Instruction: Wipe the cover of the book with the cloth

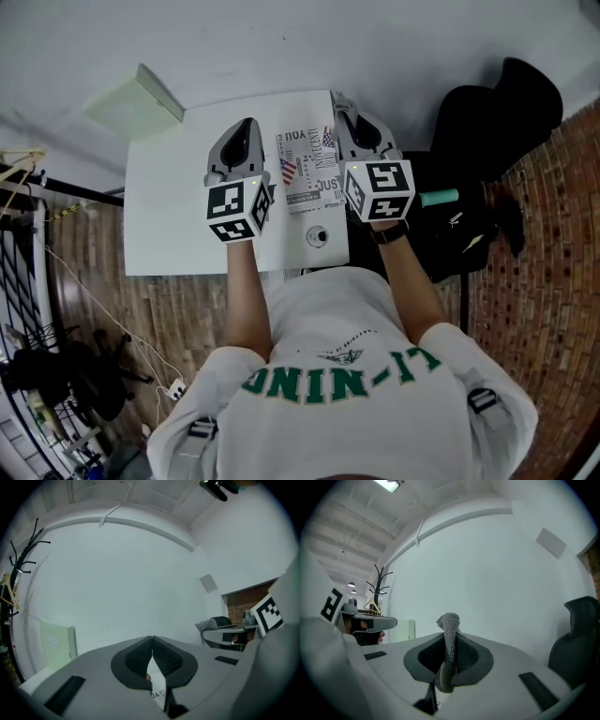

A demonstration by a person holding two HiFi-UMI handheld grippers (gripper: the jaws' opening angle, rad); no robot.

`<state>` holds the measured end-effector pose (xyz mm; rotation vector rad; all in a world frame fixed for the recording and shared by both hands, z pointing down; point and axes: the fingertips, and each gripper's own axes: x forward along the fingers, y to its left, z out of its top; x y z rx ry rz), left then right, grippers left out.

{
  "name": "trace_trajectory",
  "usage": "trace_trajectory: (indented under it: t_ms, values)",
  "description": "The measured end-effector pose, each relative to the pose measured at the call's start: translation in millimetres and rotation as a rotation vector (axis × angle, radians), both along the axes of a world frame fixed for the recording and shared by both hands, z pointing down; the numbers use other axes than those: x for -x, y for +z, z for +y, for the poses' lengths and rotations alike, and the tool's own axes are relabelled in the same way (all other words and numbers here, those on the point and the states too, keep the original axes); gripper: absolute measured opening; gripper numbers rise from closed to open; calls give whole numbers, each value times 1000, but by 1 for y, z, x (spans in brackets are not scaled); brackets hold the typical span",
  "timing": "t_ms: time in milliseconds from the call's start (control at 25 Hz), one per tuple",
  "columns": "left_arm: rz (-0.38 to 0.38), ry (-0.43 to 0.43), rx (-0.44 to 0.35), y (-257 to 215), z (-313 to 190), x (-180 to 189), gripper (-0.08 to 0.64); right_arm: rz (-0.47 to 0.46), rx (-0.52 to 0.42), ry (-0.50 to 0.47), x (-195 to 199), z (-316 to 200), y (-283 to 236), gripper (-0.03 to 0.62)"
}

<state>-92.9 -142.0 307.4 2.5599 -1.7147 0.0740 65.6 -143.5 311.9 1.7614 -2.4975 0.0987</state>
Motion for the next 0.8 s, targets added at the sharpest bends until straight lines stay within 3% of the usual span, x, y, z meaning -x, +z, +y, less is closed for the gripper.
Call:
trace_trajectory:
  t_ms: [160, 440, 800]
  values:
    - [15, -10, -16, -9, 4, 3, 14, 63, -57, 20, 2, 8, -15, 38]
    - [-21, -6, -38, -10, 11, 2, 14, 75, -68, 17, 7, 16, -11, 38]
    - [-15, 9, -13, 0, 19, -2, 14, 87, -19, 24, 4, 24, 4, 38]
